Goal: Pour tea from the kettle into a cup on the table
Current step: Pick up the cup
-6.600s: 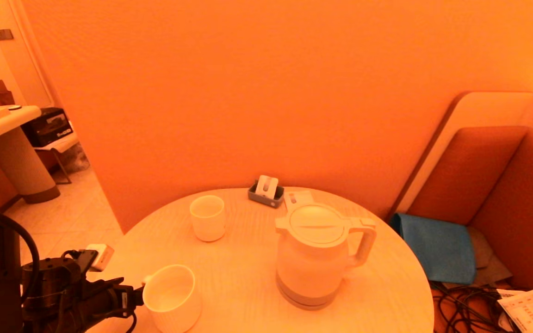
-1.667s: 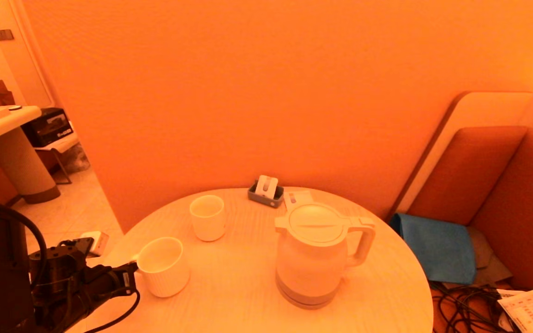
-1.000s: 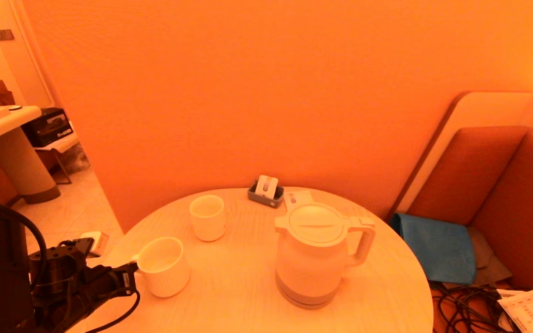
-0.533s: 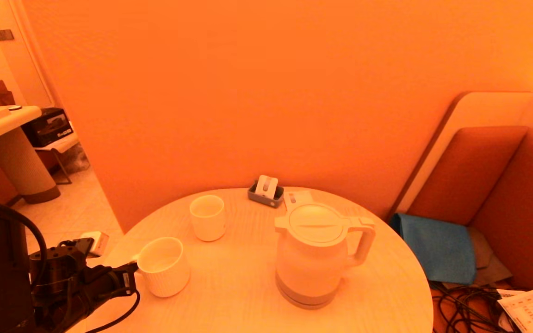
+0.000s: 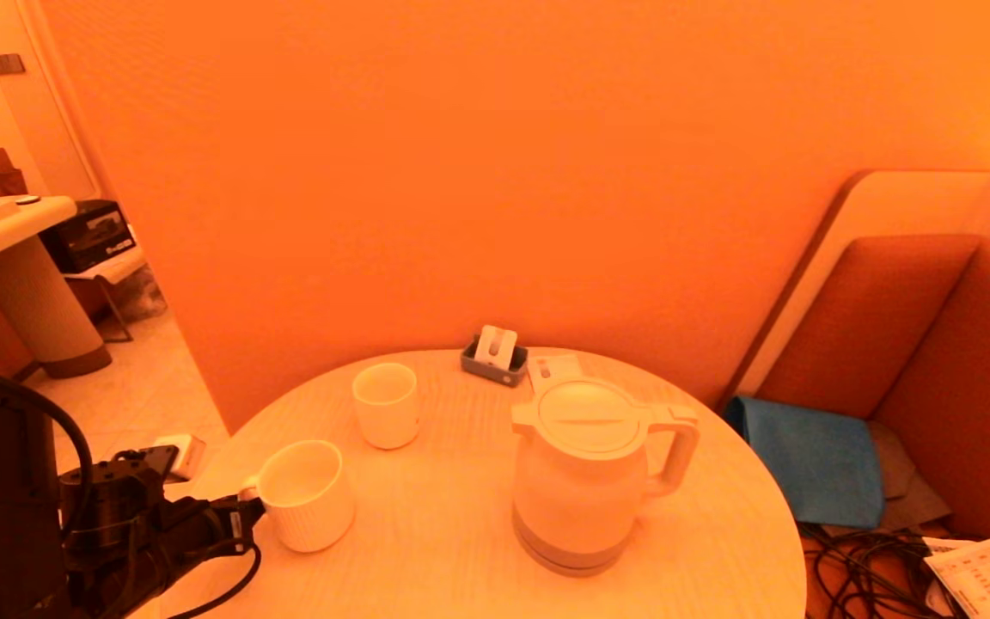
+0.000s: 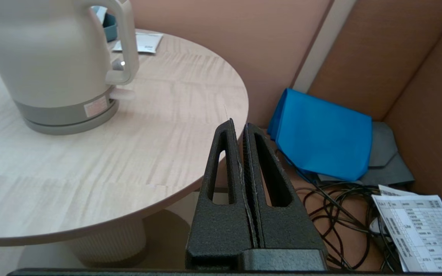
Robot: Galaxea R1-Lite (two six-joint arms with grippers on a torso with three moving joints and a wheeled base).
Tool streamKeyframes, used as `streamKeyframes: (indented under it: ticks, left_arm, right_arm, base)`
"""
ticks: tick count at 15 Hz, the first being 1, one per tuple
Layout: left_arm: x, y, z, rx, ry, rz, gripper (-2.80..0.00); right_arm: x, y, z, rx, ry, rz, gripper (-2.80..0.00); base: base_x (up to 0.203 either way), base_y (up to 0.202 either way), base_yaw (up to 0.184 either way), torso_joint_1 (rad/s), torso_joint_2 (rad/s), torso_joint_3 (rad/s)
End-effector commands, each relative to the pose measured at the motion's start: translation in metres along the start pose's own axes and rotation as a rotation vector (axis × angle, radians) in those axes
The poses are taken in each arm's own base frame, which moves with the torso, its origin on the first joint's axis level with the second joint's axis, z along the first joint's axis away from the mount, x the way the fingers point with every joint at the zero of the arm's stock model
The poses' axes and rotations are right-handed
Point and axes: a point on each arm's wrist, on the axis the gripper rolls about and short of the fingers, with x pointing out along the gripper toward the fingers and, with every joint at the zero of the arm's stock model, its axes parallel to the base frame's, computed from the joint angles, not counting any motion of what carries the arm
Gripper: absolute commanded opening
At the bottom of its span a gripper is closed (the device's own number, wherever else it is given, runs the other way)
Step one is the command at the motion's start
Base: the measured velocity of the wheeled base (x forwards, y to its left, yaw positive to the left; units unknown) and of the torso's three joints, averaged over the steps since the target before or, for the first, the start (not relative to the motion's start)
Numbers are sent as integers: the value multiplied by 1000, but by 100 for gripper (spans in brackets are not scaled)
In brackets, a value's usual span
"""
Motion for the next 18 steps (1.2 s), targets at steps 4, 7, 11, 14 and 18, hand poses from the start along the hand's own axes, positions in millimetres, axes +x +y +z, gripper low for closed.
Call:
streamKeyframes:
  ticks: [4,7,11,14,18]
  left_arm:
    - [0,-1,8,9,-64,-11,0]
    - [1,-1,8,8,-66,-11,0]
    - [3,0,6,8,-54,-14,0]
    - [7,2,-1,2,-24,-9,0]
    - [4,2,3,13,-35,-44,0]
  right_arm:
    - [0,0,0,-1,-1,2,-280]
    - [0,0,0,-1,-1,2,-280]
    - [0,0,0,-1,-1,2,-280]
    - [0,0,0,-1,-1,2,-280]
    - [0,0,0,-1,-1,2,-280]
  base:
    - [0,0,0,0,0,0]
    - [0,0,0,0,0,0]
    - [0,0,0,0,0,0]
    - [0,0,0,0,0,0]
    - [0,0,0,0,0,0]
